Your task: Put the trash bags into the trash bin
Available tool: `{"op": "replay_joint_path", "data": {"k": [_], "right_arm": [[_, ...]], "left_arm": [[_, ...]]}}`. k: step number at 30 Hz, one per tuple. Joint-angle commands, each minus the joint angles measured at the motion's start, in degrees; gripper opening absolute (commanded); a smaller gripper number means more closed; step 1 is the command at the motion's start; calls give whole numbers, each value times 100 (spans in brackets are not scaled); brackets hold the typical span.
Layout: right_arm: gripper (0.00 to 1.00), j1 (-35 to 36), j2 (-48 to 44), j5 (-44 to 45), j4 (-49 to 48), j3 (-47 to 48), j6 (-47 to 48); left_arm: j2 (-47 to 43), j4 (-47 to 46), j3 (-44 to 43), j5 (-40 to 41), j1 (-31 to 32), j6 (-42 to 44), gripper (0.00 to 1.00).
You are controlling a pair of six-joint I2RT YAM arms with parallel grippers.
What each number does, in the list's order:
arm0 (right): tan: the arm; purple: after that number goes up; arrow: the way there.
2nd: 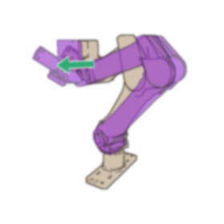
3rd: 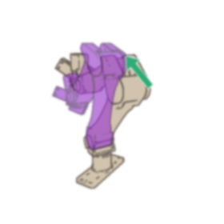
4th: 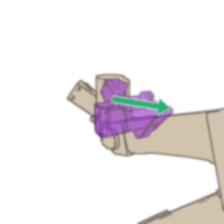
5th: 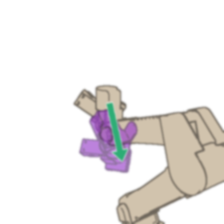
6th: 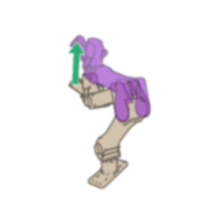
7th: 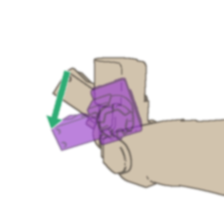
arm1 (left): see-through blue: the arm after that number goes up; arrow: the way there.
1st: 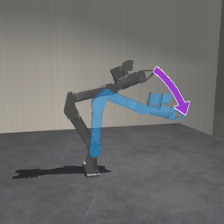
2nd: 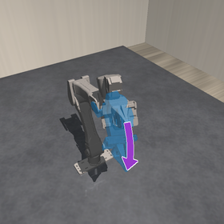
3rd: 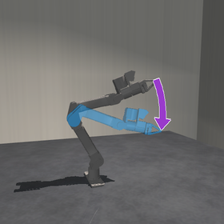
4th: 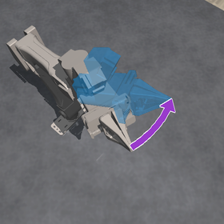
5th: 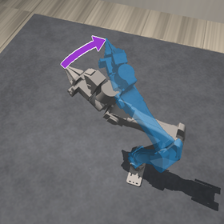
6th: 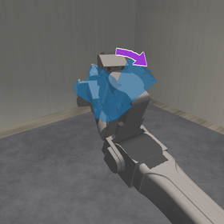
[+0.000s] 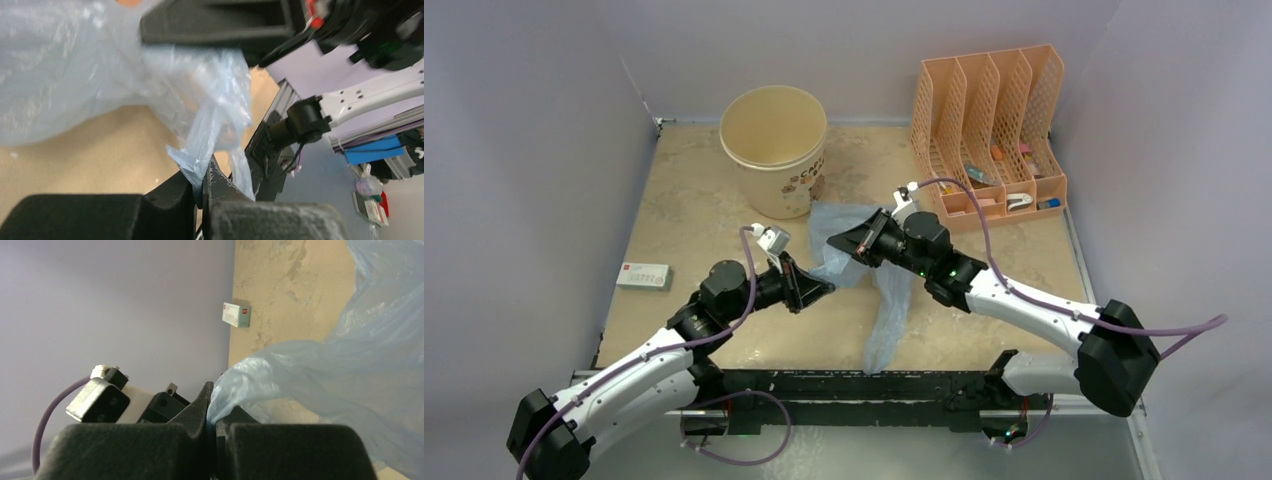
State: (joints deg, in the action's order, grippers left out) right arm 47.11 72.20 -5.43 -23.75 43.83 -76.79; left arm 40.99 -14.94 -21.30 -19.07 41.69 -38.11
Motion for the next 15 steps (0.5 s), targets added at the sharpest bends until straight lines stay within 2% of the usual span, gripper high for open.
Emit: {"op": "replay_joint_path", "data": {"k": [1, 4, 6, 10, 13, 15], "right_arm": [[0, -119, -359, 578, 674, 807, 758], [0, -132, -339, 878, 1218, 1238, 1227], [0, -132, -348, 951, 1361, 1337, 1386], [0, -129, -320, 692, 1374, 1338, 1597], [0, -128, -304, 553, 1445, 1277, 1767], [0, -132, -311, 588, 1639, 1259, 1832]], "left_arm": [[-40, 1346, -361, -313, 21, 467, 0], [98, 1947, -433, -908, 21, 651, 0], [270, 2036, -469, -1419, 20, 747, 0], [694, 1763, -515, -2231, 15, 756, 0], [883, 1704, -727, -2391, 17, 779, 1], [886, 1746, -872, -2363, 19, 812, 17]]}}
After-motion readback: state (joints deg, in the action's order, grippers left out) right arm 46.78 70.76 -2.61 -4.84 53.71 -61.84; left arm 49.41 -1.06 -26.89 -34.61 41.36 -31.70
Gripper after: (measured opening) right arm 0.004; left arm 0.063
